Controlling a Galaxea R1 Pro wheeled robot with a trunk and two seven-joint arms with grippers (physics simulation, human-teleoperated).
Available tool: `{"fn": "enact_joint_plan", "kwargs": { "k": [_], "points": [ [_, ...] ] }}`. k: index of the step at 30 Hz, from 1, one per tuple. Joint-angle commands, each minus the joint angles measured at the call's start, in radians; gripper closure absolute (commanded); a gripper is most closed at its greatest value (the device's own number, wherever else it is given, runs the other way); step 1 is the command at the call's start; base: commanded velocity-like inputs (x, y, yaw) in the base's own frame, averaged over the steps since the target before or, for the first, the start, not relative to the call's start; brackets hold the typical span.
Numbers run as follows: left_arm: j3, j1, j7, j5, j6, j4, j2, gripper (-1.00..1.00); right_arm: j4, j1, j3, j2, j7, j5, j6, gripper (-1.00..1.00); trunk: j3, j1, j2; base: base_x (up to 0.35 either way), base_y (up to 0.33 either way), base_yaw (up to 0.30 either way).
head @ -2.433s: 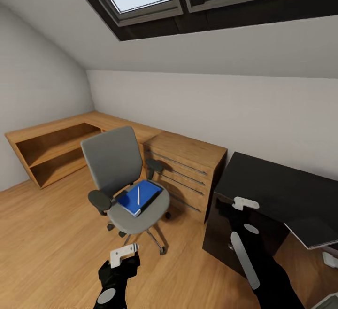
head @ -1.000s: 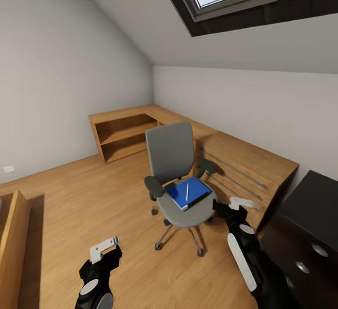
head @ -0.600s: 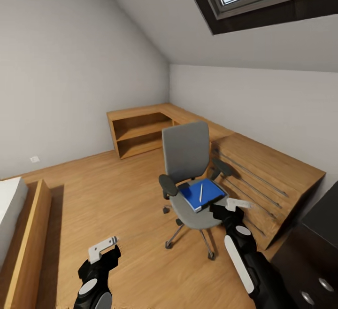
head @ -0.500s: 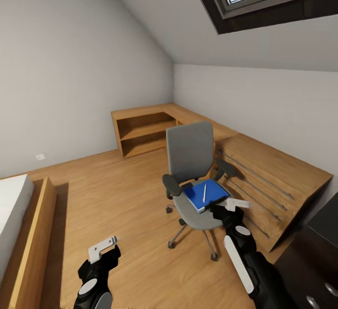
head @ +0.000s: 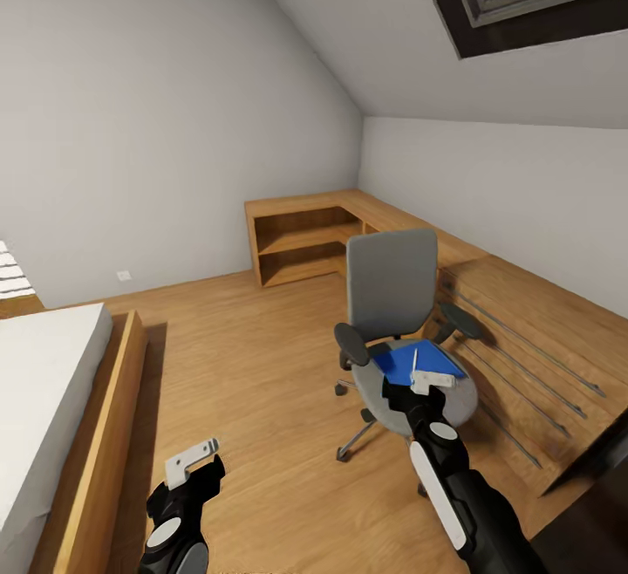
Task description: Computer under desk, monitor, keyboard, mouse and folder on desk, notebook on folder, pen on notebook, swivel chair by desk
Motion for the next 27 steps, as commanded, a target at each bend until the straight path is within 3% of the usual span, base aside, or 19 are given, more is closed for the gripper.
{"fn": "enact_joint_plan", "kwargs": {
  "k": [1, 12, 27],
  "points": [
    [-0.003, -0.001, 0.007, 0.004, 0.005, -0.001, 0.001, -1.00, -0.001, -0.001, 0.004, 0.000, -0.009, -0.009, 0.003, -1.00, -0.002, 0.000, -0.001, 0.000, 0.000, 0.269],
    [-0.007, -0.001, 0.005, 0.003, 0.005, -0.001, 0.001, -1.00, -0.002, -0.001, 0.005, -0.006, -0.006, -0.010, 0.002, -1.00, -0.005, 0.000, -0.001, 0.025, 0.000, 0.165],
    [-0.057, -0.001, 0.004, 0.002, 0.006, 0.000, 0.001, -1.00, -0.003, -0.001, 0.002, -0.009, -0.007, -0.010, 0.002, -1.00, -0.005, 0.000, -0.001, 0.250, 0.000, 0.007]
  ]
}}
